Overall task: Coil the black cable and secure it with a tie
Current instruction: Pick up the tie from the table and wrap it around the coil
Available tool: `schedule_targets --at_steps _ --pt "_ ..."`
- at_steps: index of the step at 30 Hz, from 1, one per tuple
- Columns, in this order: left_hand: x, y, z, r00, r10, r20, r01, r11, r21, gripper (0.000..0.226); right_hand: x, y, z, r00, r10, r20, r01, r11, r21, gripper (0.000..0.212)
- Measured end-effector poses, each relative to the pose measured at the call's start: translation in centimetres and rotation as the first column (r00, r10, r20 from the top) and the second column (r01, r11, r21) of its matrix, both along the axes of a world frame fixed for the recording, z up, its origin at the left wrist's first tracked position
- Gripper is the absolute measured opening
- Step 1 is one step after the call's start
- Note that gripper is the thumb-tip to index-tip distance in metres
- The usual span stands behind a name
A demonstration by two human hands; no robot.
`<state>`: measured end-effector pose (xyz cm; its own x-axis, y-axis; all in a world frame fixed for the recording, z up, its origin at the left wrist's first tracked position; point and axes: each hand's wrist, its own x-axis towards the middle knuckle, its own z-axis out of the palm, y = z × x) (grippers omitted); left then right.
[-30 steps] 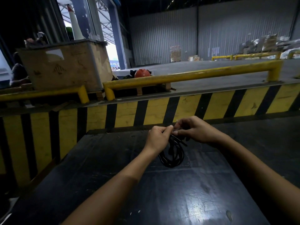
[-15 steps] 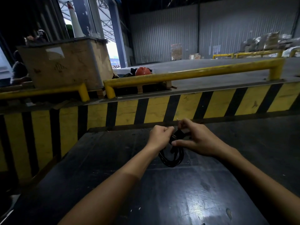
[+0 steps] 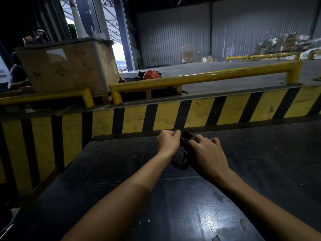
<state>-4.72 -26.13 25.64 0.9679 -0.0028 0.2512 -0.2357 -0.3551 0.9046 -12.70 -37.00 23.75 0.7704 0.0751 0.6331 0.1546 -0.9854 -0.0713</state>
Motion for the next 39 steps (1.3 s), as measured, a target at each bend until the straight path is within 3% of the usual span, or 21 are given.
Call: schedule_targets --at_steps 4,6,11,17,20,21,23,27,29,31,33,36,38,39 --pt "-0.1 0.3 -0.6 0.992 -0.013 0.122 0.003 0.997 0.078 0.046 0.1 -0.6 0.1 0.997 0.083 0.003 -0.083 0.993 0.078 0.014" --pt "-0.2 0.5 -1.0 0.985 -0.042 0.168 0.022 0.993 0.117 0.047 0.4 -1.3 0.3 0.993 0.121 -0.016 -0.115 0.973 0.201 0.016" --pt "-0.2 0.6 -2.0 0.979 -0.08 0.19 0.058 0.991 0.121 0.049 1.1 -2.4 0.3 0.955 0.293 -0.039 -0.218 0.787 0.577 0.008" --pt "-0.6 0.9 -2.7 0.986 -0.153 0.071 0.144 0.983 0.117 0.053 1.2 -2.3 -1.1 0.948 0.315 0.052 -0.263 0.678 0.687 0.013" --pt "-1.0 1.6 -3.3 0.937 -0.336 -0.099 0.332 0.942 -0.052 0.03 1.3 -2.7 -2.1 0.949 0.311 0.053 -0.239 0.6 0.764 0.046" --pt "-1.2 2.0 -3.8 0.903 -0.408 -0.138 0.389 0.91 -0.143 0.024 1.3 -2.8 -2.5 0.954 0.295 0.053 -0.225 0.588 0.777 0.047" --pt "-1.7 2.7 -5.5 0.83 -0.513 -0.219 0.447 0.846 -0.29 0.033 1.3 -3.2 -3.6 0.963 0.26 0.07 -0.206 0.543 0.814 0.039" --pt "-2.9 3.3 -9.0 0.763 -0.54 -0.355 0.309 0.787 -0.534 0.024 1.3 -4.1 -7.0 0.952 0.302 0.04 -0.118 0.245 0.962 0.029" --pt "-3.3 3.3 -10.2 0.779 -0.495 -0.385 0.207 0.783 -0.587 0.026 1.1 -4.9 -9.6 0.937 0.343 -0.061 -0.011 0.203 0.979 0.033" --pt "-3.5 3.2 -11.1 0.802 -0.444 -0.4 0.149 0.796 -0.587 0.027 0.8 -5.9 -12.6 0.895 0.384 -0.227 0.116 0.292 0.949 0.032" --pt "-3.6 3.2 -11.9 0.826 -0.38 -0.415 0.112 0.834 -0.54 0.029 0.4 -7.2 -15.7 0.814 0.378 -0.442 0.247 0.462 0.852 0.03" --pt "-4.0 3.6 -13.3 0.845 -0.299 -0.442 0.116 0.911 -0.396 0.039 -0.6 -8.8 -20.5 0.553 0.215 -0.805 0.323 0.836 0.444 0.036" --pt "-4.6 4.0 -14.2 0.833 -0.299 -0.465 0.129 0.923 -0.363 0.043 -1.4 -8.8 -23.2 0.395 0.045 -0.917 0.275 0.947 0.165 0.047" --pt "-4.9 4.2 -14.6 0.826 -0.303 -0.476 0.133 0.925 -0.357 0.047 -1.8 -8.5 -24.3 0.356 0.013 -0.934 0.248 0.963 0.108 0.048"
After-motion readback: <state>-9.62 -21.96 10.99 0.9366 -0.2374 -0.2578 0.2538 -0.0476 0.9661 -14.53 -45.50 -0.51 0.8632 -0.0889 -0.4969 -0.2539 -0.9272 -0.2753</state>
